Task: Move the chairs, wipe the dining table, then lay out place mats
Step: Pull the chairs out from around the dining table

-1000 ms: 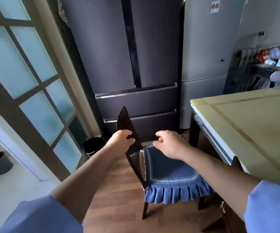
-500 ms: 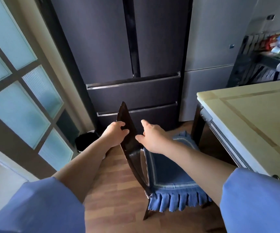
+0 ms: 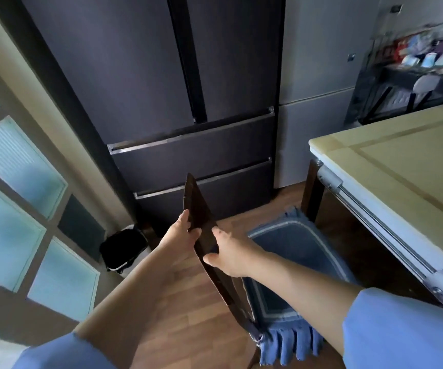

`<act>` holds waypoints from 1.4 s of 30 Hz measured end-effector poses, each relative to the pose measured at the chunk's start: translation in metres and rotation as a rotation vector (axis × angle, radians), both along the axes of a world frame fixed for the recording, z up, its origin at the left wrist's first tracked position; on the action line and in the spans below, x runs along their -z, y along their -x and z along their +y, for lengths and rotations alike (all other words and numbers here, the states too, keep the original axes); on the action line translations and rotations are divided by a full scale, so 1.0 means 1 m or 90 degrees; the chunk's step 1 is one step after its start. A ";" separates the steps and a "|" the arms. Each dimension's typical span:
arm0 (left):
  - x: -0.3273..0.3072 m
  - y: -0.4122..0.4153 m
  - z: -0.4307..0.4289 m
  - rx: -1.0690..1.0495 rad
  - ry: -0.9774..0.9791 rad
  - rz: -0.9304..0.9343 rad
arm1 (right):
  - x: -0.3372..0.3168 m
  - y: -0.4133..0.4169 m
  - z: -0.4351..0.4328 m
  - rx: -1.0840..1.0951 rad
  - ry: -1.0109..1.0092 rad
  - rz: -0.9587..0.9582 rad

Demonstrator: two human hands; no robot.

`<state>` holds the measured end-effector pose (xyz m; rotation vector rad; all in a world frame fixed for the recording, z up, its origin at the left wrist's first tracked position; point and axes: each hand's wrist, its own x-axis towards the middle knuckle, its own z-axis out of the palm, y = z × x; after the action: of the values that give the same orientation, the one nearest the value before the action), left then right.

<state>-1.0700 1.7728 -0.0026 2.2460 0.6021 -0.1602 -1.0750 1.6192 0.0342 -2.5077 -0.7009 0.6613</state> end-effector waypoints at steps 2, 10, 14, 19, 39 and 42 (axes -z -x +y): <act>0.004 -0.009 0.008 -0.006 0.037 -0.008 | 0.004 -0.002 0.008 -0.003 -0.003 0.003; 0.019 -0.043 0.020 -0.008 0.047 0.086 | 0.033 -0.016 0.026 0.004 0.038 0.042; 0.024 -0.052 0.017 -0.023 0.007 0.104 | 0.033 -0.020 0.027 -0.036 0.046 0.041; 0.027 -0.060 -0.003 -0.021 -0.033 0.127 | 0.033 -0.024 0.020 -0.053 0.016 0.040; 0.033 -0.166 -0.169 0.099 0.007 0.098 | 0.030 -0.128 -0.158 0.040 0.020 0.125; 0.031 -0.185 -0.206 0.127 0.009 0.099 | 0.030 -0.144 -0.193 0.077 0.021 0.129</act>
<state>-0.8852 1.5670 -0.0339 2.2910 0.4542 -0.4415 -0.9306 1.4262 0.0041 -2.4449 -0.4656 0.8724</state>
